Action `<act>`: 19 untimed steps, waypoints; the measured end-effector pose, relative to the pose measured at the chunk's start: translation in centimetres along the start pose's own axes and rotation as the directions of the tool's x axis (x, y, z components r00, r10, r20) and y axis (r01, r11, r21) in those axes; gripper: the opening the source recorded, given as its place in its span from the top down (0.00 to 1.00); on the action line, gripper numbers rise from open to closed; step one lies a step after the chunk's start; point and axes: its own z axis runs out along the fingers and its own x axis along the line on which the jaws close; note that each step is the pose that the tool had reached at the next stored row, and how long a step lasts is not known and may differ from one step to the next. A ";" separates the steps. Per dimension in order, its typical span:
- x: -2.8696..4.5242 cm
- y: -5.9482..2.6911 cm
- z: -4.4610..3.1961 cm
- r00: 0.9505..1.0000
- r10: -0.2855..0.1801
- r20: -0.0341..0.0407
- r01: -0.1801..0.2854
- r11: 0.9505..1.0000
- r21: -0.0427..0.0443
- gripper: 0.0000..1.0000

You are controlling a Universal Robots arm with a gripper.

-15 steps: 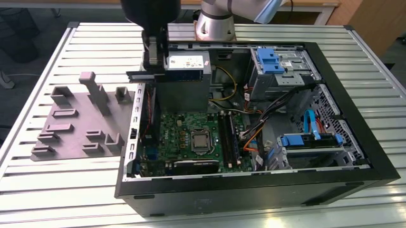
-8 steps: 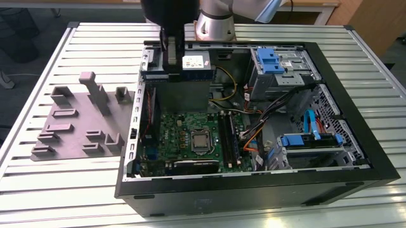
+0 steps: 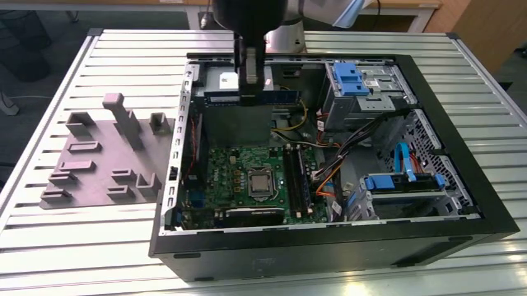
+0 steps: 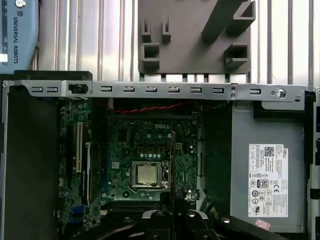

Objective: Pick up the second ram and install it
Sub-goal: 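Pick up the second ram and move it above second insertion slot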

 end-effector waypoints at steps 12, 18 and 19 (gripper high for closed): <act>-0.02 -4.23 -0.09 1.000 0.000 0.000 0.000 1.000 -0.001 0.86; -0.03 -6.55 -0.15 1.000 0.000 0.000 0.000 1.000 -0.001 0.86; -0.02 -6.83 -0.16 1.000 0.000 0.000 0.000 1.000 -0.001 0.86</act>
